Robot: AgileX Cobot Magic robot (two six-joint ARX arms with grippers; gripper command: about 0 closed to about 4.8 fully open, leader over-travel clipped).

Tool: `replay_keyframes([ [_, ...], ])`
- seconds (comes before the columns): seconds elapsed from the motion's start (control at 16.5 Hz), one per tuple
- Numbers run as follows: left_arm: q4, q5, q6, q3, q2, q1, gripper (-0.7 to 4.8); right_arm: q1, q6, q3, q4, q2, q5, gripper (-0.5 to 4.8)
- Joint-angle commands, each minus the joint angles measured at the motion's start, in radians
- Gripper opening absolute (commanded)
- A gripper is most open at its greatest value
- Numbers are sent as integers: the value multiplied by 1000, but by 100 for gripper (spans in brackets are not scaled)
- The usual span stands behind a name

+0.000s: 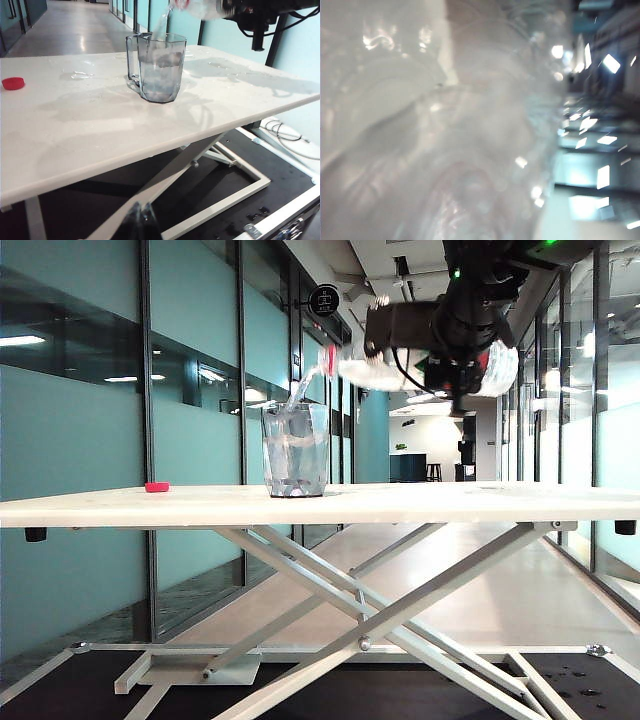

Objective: Pick up the mineral water bottle on the table and pour water into the mug until it's half full.

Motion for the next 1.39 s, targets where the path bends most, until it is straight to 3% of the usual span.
replay_keyframes([
  [0.06, 12, 0, 34, 2, 1, 0, -5, 6, 277, 9, -11, -13, -103, 180],
  [0.24, 12, 1, 45, 2, 1, 0, -5, 3, 604, 9, -13, -13, -187, 180],
  [0.36, 13, 0, 56, 2, 1, 0, -5, -16, 859, 8, -5, -12, -347, 179],
  [0.49, 11, -19, 55, 2, 1, 0, -5, -43, 1052, 6, 48, -3, -484, 179],
  [0.67, 17, -72, 55, 2, 1, 0, -5, -82, 1263, 0, 188, 43, -594, 179],
  [0.91, 23, -71, 55, 2, 1, 0, -5, -95, 1339, -3, 278, 130, -663, 179],
  [1.15, 21, -71, 55, 2, 1, 0, -5, -98, 1391, -57, 496, 200, -690, 165],
  [1.39, 23, -71, 55, 2, 1, 0, -5, -109, 1382, -92, 512, 223, -705, 166],
])
